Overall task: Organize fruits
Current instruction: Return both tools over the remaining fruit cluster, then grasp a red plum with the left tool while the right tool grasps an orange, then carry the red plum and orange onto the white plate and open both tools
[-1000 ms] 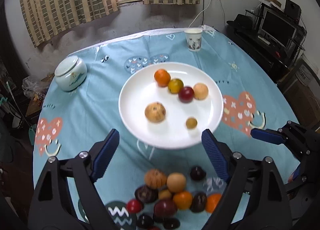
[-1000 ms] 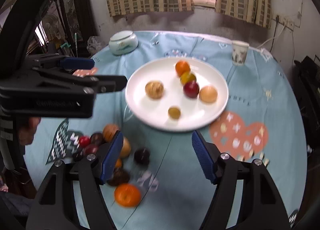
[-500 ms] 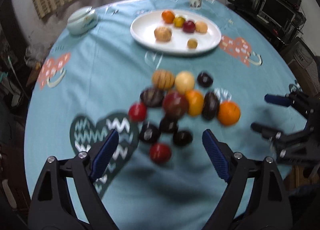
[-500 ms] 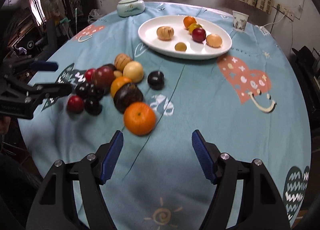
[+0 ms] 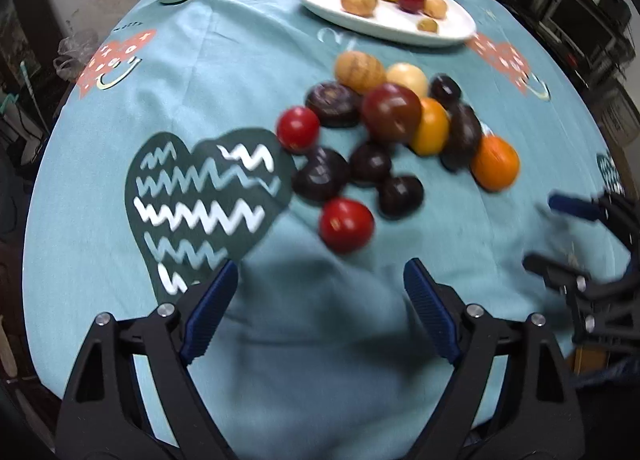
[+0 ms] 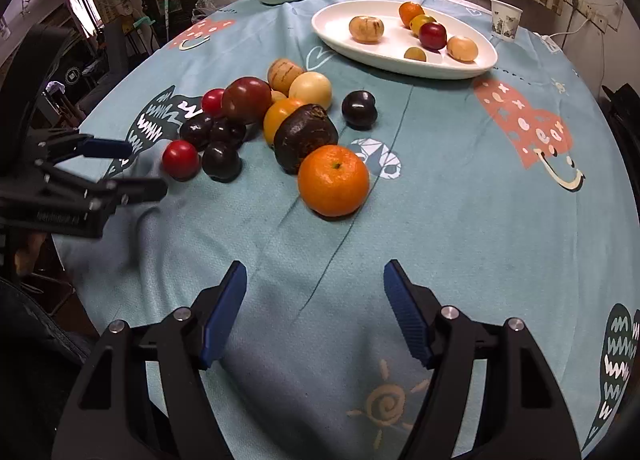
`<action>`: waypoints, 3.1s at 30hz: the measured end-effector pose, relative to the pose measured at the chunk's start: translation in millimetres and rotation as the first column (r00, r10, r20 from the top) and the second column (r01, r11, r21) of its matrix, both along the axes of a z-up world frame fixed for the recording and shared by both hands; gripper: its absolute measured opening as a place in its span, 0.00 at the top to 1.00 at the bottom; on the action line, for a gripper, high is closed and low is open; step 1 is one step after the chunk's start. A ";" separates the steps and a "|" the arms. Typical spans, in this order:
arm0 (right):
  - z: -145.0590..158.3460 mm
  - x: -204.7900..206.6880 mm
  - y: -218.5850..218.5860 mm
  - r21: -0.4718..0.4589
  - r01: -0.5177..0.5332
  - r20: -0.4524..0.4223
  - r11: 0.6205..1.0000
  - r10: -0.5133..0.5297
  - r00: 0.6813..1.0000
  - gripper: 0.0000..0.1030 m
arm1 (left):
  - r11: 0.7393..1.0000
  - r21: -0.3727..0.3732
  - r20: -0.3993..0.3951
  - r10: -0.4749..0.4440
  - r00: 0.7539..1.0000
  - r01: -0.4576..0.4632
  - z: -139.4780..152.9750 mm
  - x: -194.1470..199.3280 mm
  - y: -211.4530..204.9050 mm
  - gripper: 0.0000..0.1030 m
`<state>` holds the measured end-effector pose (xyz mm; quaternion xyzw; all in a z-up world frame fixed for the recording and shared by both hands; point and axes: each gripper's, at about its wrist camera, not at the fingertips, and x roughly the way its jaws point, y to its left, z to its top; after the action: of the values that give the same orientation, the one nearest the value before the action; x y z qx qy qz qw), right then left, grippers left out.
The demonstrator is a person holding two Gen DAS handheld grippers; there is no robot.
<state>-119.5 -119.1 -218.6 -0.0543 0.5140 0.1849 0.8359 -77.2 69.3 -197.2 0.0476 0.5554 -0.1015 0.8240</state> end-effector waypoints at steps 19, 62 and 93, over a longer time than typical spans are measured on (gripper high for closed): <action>-1.8 48.2 -1.0 -0.029 0.012 0.030 0.999 -0.011 0.999 0.31 | 0.996 -0.082 -0.022 -0.027 0.999 0.025 8.1 20.0 -5.3 0.71; 86.5 108.8 -38.5 0.108 0.081 0.195 0.991 -0.101 0.976 0.58 | 0.979 -0.074 0.182 -0.175 0.968 0.191 98.2 118.5 -95.4 0.70; 43.5 267.8 -51.2 0.127 0.124 0.137 0.984 -0.142 0.980 0.58 | 0.994 -0.030 0.110 -0.102 0.989 0.106 44.8 275.6 -109.4 0.70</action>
<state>148.2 -170.3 -175.2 0.0161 0.4423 0.1540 0.8834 198.4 -40.2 -152.4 0.0674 0.5048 -0.1515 0.8471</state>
